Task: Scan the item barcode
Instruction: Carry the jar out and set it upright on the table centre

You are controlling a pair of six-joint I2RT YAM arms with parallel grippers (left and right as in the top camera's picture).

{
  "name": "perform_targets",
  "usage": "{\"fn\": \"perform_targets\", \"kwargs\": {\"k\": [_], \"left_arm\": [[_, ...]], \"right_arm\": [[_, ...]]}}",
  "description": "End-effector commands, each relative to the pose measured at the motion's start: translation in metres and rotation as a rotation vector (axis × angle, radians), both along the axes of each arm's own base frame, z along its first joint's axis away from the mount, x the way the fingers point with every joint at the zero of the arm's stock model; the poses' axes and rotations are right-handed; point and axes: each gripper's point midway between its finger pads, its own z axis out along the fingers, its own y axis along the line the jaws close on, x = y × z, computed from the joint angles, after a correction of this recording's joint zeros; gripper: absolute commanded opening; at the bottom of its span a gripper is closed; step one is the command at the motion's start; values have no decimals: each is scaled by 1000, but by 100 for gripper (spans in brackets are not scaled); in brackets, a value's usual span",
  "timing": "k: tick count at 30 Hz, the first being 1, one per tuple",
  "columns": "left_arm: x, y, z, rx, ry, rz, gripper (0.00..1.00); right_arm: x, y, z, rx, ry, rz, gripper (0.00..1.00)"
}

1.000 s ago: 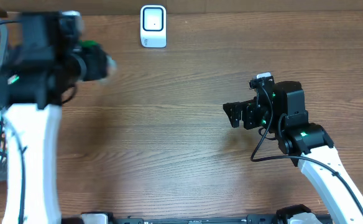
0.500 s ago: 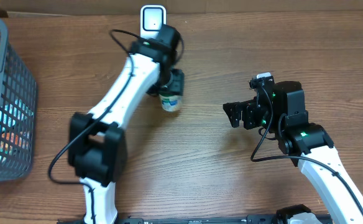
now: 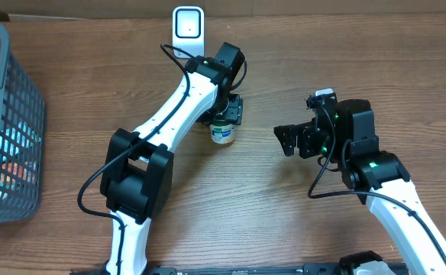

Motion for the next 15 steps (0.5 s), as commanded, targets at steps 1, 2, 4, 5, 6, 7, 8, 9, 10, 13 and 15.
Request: {"fn": "perform_targets", "kwargs": {"k": [1,2,4,5,6,7,8,9,10,13,15], "left_arm": [[4,1,2,5,-1,2,95],[6,1,8,0,-12,-3,100],[11,2,23,-9,-39,-7,100],[14,1,30,-16,-56,-13,100],[17,0,39,-25,-76,-18,100],[20,0,50,-33,-98,-21,100],[23,1,58,-39,-115,-22,100],[28,5,75,-48,-146,-11,100],[32,9,90,-59,-171,2,100],[44,35,148,-100,-271,63,100],[49,65,193,-123,-355,126,100]], "right_arm": [[7,2,14,17,-38,1,100],[7,2,14,17,-39,1,100],[7,2,14,17,-41,1,100],[7,2,14,17,-41,1,100],[7,2,15,17,-41,1,100],[7,2,14,17,-41,1,100],[7,2,14,17,-41,1,100],[7,2,14,17,-41,1,100],[7,2,14,17,-40,1,100],[7,2,14,17,-38,2,100],[7,2,14,16,-36,2,100]]}}
